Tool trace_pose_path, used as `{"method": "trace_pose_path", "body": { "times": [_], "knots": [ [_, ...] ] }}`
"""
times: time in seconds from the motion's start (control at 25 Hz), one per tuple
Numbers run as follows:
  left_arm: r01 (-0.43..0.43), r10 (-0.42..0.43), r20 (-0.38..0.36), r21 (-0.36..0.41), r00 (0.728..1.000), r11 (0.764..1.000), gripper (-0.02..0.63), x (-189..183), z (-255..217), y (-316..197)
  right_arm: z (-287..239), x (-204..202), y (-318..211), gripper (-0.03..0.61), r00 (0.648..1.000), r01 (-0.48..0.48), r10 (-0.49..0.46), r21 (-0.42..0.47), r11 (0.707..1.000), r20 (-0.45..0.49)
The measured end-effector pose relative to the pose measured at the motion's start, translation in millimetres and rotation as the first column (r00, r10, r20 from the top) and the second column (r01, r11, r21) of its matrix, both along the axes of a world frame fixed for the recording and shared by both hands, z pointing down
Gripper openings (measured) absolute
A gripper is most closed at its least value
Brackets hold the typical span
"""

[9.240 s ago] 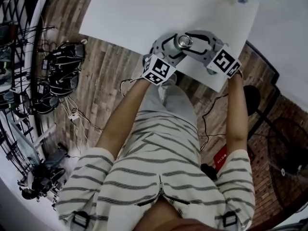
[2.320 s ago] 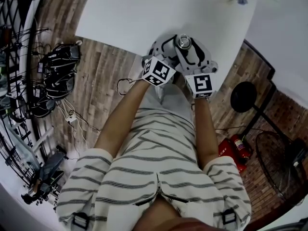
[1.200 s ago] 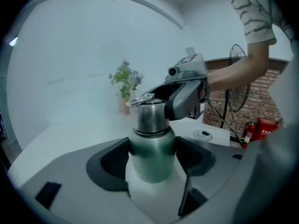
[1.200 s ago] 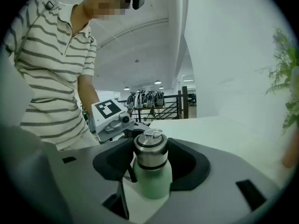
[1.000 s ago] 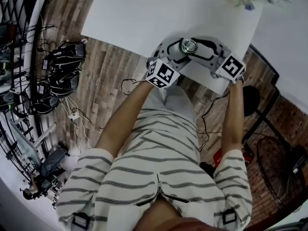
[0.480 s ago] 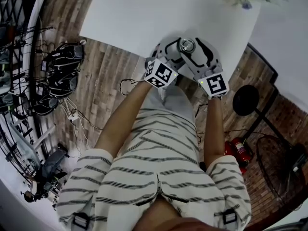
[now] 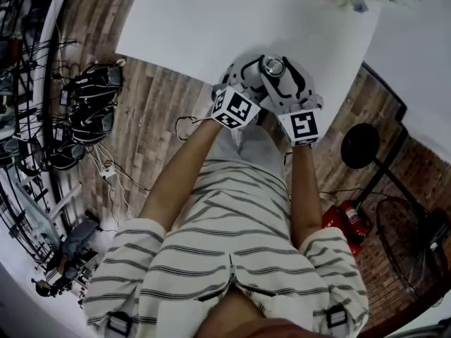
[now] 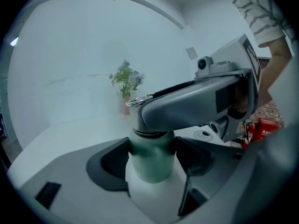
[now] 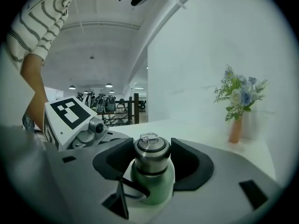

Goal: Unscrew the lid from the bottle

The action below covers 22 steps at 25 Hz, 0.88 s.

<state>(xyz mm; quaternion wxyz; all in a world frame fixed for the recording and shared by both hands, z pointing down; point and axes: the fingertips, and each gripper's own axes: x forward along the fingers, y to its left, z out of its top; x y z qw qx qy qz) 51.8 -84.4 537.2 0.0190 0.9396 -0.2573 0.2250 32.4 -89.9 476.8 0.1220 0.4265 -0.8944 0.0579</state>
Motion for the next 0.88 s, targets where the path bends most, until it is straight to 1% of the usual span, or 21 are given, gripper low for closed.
{"method": "trace_pose_path", "body": {
  "times": [0.16, 0.28, 0.36, 0.48, 0.52, 0.6, 0.72, 0.88],
  "knots": [
    [0.0, 0.0, -0.001, 0.002, 1.0, 1.0, 0.311, 0.4, 0.2, -1.0, -1.3, 2.6, -2.4, 0.253, 0.999, -0.028, 0.028, 0.014, 1.0, 0.024],
    [0.0, 0.0, -0.001, 0.003, 1.0, 1.0, 0.311, 0.7, -0.3, -1.1, -3.5, 2.7, -3.0, 0.253, 0.999, -0.019, 0.018, 0.021, 1.0, 0.037],
    [-0.001, 0.001, 0.0, 0.003, 1.0, 1.0, 0.311, 1.7, -0.5, -0.6, -4.3, 3.3, -0.9, 0.252, 0.999, 0.021, -0.022, 0.021, 1.0, 0.046],
    [-0.005, 0.005, 0.0, 0.002, 1.0, 1.0, 0.311, 3.3, 0.0, -1.0, -5.7, 3.7, 1.2, 0.25, 0.986, 0.147, -0.148, 0.021, 0.989, 0.074],
    [-0.005, 0.005, 0.0, 0.002, 1.0, 1.0, 0.311, 3.4, 0.3, -1.4, -6.0, 3.8, 1.8, 0.244, 0.975, 0.204, -0.205, 0.021, 0.979, 0.083],
    [-0.004, 0.004, 0.001, 0.001, 1.0, 1.0, 0.311, 2.7, 0.5, -2.0, -6.2, 3.4, 3.1, 0.242, 0.942, 0.324, -0.325, 0.021, 0.946, 0.084],
    [-0.004, 0.004, 0.001, -0.005, 1.0, 1.0, 0.311, 1.7, 0.2, -1.6, -6.1, 0.6, 5.3, 0.241, 0.879, 0.475, -0.475, 0.012, 0.88, 0.049],
    [-0.014, 0.014, 0.007, -0.004, 1.0, 1.0, 0.313, 1.4, 0.1, -0.2, -5.2, -0.9, 9.0, 0.241, 0.791, 0.612, -0.612, -0.015, 0.791, -0.002]
  ]
}}
